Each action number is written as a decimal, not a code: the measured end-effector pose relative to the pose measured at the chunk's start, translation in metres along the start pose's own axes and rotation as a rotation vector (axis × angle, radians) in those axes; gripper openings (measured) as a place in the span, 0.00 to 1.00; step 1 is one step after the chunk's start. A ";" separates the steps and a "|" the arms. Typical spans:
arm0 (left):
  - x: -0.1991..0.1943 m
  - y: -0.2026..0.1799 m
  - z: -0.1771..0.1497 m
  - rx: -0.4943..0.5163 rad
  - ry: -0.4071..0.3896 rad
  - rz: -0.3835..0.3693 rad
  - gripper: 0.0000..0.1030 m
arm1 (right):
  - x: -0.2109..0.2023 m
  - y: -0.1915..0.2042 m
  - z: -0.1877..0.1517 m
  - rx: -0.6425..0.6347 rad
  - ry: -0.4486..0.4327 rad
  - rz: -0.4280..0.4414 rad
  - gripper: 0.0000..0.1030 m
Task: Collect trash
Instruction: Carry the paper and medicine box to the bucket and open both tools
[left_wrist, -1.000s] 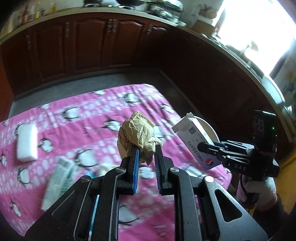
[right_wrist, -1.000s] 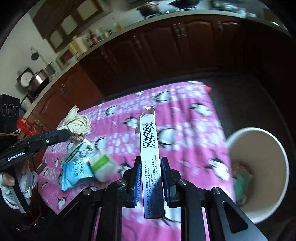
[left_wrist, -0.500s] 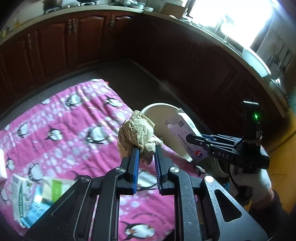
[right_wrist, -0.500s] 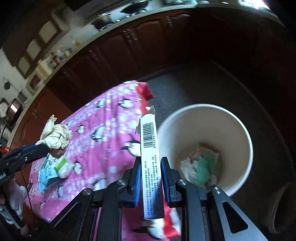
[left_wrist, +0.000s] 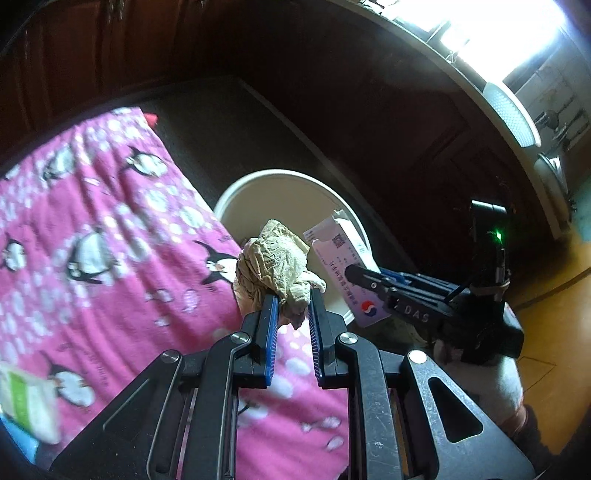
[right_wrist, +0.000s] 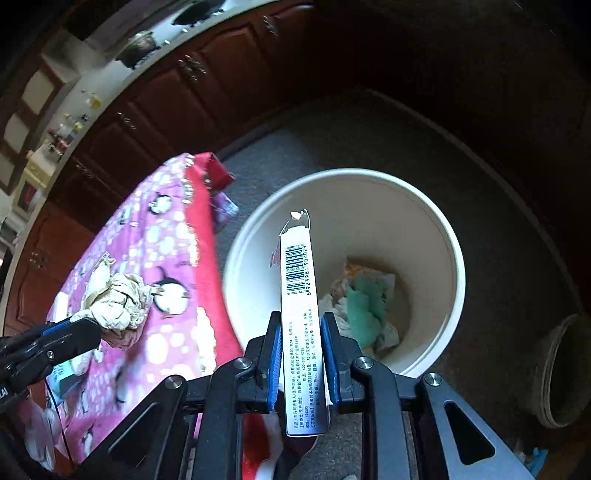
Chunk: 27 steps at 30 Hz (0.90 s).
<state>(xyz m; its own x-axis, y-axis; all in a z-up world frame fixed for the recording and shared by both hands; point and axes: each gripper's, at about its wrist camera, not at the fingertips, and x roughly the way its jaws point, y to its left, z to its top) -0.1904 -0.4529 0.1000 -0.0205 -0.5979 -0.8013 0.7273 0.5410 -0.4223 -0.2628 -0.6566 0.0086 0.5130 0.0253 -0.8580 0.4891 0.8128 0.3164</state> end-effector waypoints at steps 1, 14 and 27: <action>0.006 0.000 0.001 -0.008 0.003 -0.001 0.13 | 0.004 -0.002 0.000 0.007 0.006 -0.004 0.19; 0.033 -0.003 0.010 -0.058 -0.006 -0.049 0.42 | 0.023 -0.015 0.003 0.070 0.023 -0.045 0.27; -0.001 0.013 -0.004 -0.039 -0.057 0.007 0.50 | 0.013 -0.004 -0.006 0.049 0.010 -0.048 0.47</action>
<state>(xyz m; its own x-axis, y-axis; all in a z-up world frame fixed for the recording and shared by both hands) -0.1843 -0.4429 0.0936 0.0242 -0.6266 -0.7790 0.7001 0.5668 -0.4342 -0.2624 -0.6557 -0.0063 0.4814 -0.0069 -0.8765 0.5469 0.7838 0.2942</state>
